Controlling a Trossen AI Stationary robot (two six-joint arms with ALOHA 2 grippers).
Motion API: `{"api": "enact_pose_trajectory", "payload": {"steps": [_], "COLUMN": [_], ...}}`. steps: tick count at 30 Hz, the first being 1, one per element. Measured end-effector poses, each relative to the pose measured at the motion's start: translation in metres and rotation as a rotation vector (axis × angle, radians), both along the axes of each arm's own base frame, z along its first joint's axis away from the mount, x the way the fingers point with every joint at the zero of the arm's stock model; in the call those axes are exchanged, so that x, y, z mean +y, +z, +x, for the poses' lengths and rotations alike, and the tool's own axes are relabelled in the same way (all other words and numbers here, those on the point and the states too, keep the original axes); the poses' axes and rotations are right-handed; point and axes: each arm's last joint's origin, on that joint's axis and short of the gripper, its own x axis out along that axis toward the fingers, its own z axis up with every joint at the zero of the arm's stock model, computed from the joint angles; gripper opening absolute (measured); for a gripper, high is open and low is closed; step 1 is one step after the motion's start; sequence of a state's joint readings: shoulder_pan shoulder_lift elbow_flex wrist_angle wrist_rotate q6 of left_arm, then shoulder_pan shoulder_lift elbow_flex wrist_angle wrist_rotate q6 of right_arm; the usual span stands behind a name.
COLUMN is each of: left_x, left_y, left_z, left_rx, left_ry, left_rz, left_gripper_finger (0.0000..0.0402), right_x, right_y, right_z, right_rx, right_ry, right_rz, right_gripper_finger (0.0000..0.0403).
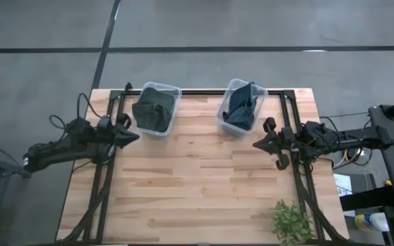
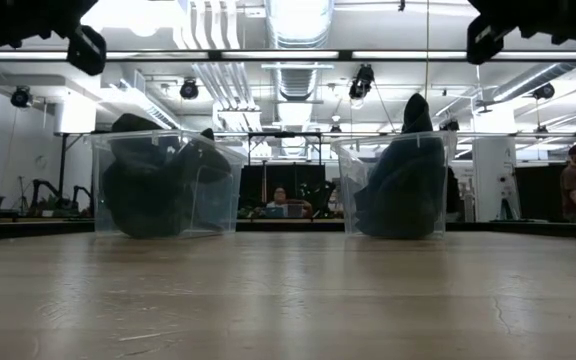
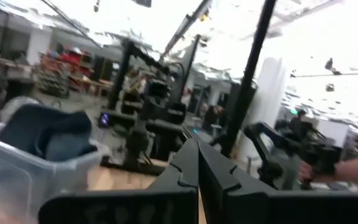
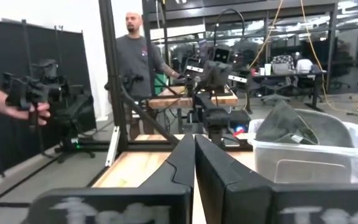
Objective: Pick & Place hat
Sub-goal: Return to Home Position
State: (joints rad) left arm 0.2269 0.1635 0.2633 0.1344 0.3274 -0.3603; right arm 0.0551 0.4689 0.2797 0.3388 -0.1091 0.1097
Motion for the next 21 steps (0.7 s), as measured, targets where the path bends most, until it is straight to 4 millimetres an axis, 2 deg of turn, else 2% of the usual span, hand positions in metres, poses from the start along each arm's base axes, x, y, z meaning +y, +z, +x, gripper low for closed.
{"api": "enact_pose_trajectory", "payload": {"steps": [6, 13, 15, 21], "left_x": [-0.002, 0.002, 0.003, 0.002], "left_y": [-0.019, -0.021, -0.023, -0.043], "left_z": [-0.004, -0.01, -0.01, -0.002], "left_rx": [0.149, 0.119, 0.109, 0.106], "left_ry": [-0.001, 0.166, 0.208, 0.205], "left_rz": [-0.011, -0.006, -0.052, -0.062], "left_gripper_finger": [0.0, 0.0, 0.0, 0.0], "right_x": [0.0, -0.001, -0.001, -0.001], "right_y": [-0.015, -0.035, -0.039, -0.047], "right_z": [-0.006, -0.012, -0.014, -0.019], "right_rx": [0.003, 0.023, 0.014, -0.004], "right_ry": [0.001, 0.007, 0.009, 0.013], "right_rz": [-0.024, 0.012, 0.032, 0.061], "right_gripper_finger": [0.0009, 0.0009, 0.0009, 0.0009]}}
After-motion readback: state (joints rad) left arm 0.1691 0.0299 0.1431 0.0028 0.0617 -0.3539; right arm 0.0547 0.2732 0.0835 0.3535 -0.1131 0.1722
